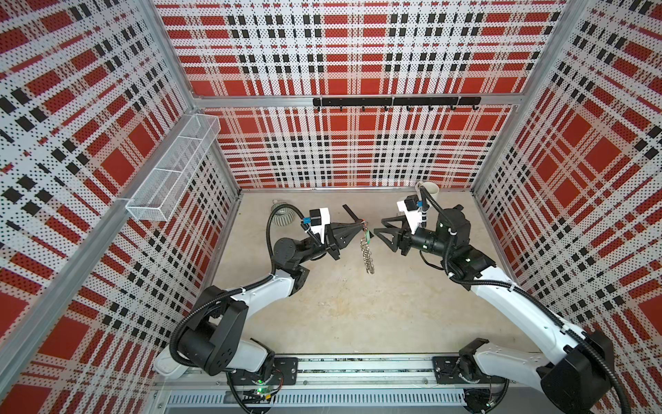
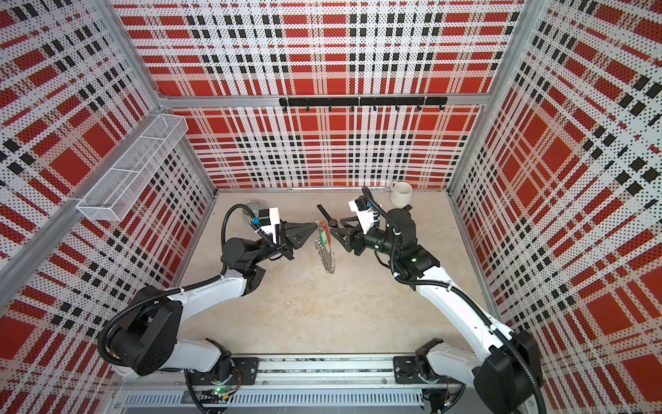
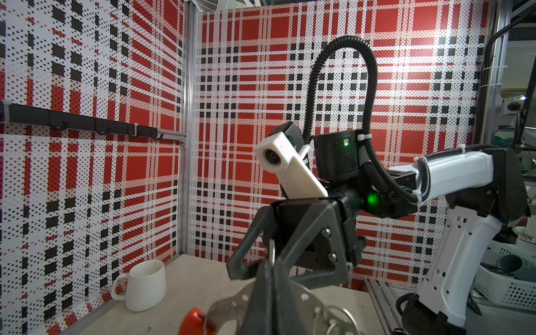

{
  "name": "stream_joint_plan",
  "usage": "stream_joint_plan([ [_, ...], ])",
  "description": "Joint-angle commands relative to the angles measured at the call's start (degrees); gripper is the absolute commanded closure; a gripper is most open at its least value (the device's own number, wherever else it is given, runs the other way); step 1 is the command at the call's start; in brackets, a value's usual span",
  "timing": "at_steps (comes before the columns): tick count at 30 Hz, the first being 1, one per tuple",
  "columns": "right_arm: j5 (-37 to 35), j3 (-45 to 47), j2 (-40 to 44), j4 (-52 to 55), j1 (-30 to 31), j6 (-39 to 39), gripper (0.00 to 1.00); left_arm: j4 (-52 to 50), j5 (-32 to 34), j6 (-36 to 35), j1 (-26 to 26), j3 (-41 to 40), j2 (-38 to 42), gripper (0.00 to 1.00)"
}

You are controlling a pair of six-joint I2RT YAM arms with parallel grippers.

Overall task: Attach keys to a key ring
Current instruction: Insert the key into the keyring.

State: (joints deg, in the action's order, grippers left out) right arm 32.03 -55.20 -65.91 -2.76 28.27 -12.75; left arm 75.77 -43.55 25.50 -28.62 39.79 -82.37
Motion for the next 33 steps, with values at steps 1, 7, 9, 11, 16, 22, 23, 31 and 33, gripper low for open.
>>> stream_joint_plan([
  [1,0.05,-1.00,1.56,-2.37,-0.02,-0.72,0.46,3.92,-0.22,1.11,-0.31,-0.06,0.19,1.00],
  [7,7.96,-1.55,-0.31,-9.20,-0.01,-5.88,0.52,4.41,-0.57,2.63,-0.61,-0.15,-0.16,1.00],
  [9,10.15,-2.03,-1.29,-11.00,0.08,-7.54,0.56,4.48,-0.58,2.73,-0.65,-0.32,-0.07,1.00],
  [11,11.33,-2.28,-2.02,-12.66,0.20,-8.76,0.60,4.52,-0.56,2.96,-0.73,-0.41,-0.23,1.00],
  [16,12.72,-3.28,-3.37,-14.02,1.13,-9.73,0.69,4.78,-0.79,3.63,-0.91,-0.20,-0.55,1.00],
  [22,13.23,-4.12,-4.66,-13.93,1.83,-9.56,0.77,5.43,-1.22,4.74,-1.13,0.27,-1.26,1.00],
  [23,13.24,-4.21,-4.84,-13.85,1.97,-9.41,0.78,5.44,-1.22,4.82,-1.09,0.29,-1.35,1.00],
  [31,13.51,-4.15,-5.33,-12.99,2.51,-8.86,0.85,6.20,-1.29,5.44,-1.17,0.64,-1.59,1.00],
  [33,13.18,-3.63,-5.13,-12.93,2.50,-8.72,0.85,6.34,-1.23,5.66,-1.11,0.73,-1.48,1.00],
])
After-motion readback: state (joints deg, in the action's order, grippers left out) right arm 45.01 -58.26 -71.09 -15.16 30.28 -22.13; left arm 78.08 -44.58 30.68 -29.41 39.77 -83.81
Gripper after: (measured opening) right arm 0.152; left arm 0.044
